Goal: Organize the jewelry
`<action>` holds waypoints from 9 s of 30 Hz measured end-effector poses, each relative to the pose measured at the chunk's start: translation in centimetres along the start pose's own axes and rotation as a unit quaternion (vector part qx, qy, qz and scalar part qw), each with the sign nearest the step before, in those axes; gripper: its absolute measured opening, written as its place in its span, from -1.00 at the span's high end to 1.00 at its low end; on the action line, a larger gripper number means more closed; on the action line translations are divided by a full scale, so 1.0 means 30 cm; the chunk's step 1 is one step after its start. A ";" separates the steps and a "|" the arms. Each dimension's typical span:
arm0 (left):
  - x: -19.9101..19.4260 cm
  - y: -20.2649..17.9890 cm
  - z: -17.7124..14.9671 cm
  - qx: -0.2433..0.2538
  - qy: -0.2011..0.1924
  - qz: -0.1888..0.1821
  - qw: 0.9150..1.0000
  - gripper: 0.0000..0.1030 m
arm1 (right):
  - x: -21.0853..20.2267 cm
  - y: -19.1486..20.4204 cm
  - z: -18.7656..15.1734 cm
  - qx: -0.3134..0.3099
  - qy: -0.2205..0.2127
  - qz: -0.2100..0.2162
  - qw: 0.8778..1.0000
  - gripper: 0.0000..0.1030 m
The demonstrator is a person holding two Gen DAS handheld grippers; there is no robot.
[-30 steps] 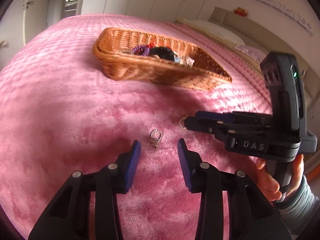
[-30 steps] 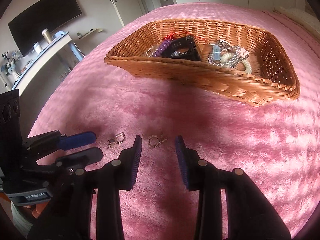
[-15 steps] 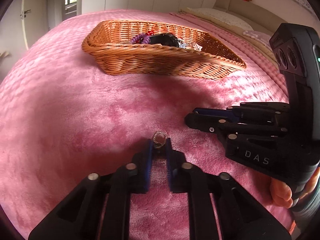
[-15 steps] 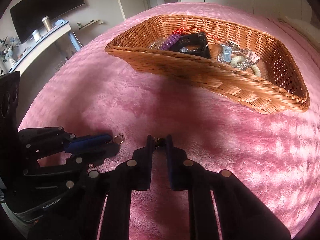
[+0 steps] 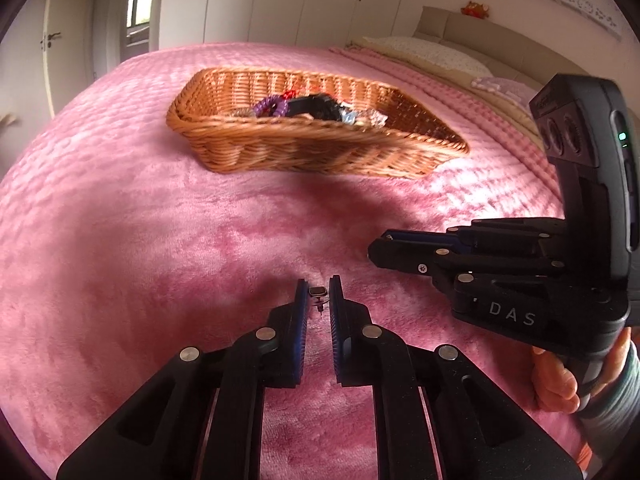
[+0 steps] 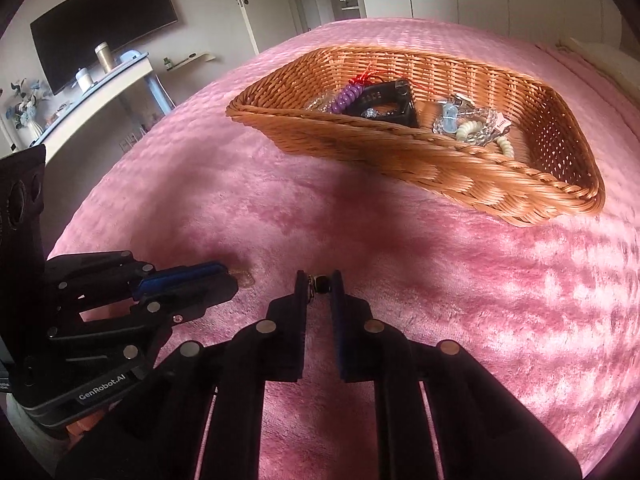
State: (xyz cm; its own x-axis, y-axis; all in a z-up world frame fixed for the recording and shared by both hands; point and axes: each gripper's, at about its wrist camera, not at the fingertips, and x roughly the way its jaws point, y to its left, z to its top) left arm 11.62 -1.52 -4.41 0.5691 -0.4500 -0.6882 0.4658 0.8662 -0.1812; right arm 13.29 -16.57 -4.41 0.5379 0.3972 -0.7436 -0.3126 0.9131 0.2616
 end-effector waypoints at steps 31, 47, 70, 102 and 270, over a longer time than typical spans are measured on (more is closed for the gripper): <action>0.019 0.043 0.566 -0.002 -0.111 -0.012 0.994 0.83 | -0.179 -0.285 0.484 0.071 -0.072 -0.035 0.994 0.81; 0.290 0.225 0.570 -0.083 -0.060 -0.006 0.995 0.76 | 0.193 -0.351 0.565 0.114 0.027 -0.039 0.992 0.77; -0.250 0.075 0.258 -0.112 -0.155 -0.052 0.980 -0.05 | -0.352 -0.111 0.125 0.034 -0.138 -0.081 0.987 0.44; -0.269 -0.096 -0.063 -0.047 -0.259 0.205 0.943 -0.85 | -0.383 -0.074 -0.185 0.017 -0.263 -0.159 0.952 -0.80; -0.257 -0.102 -0.050 -0.038 -0.236 0.205 0.949 -0.86 | -0.374 -0.037 -0.190 -0.003 -0.249 -0.172 0.953 -0.85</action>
State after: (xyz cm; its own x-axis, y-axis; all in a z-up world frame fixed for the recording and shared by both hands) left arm 4.79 -0.37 0.39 0.9404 -0.1026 -0.3242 0.0986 0.9947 -0.0287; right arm 3.13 -22.57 0.13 0.9138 0.0692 -0.4002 -0.0539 0.9973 0.0495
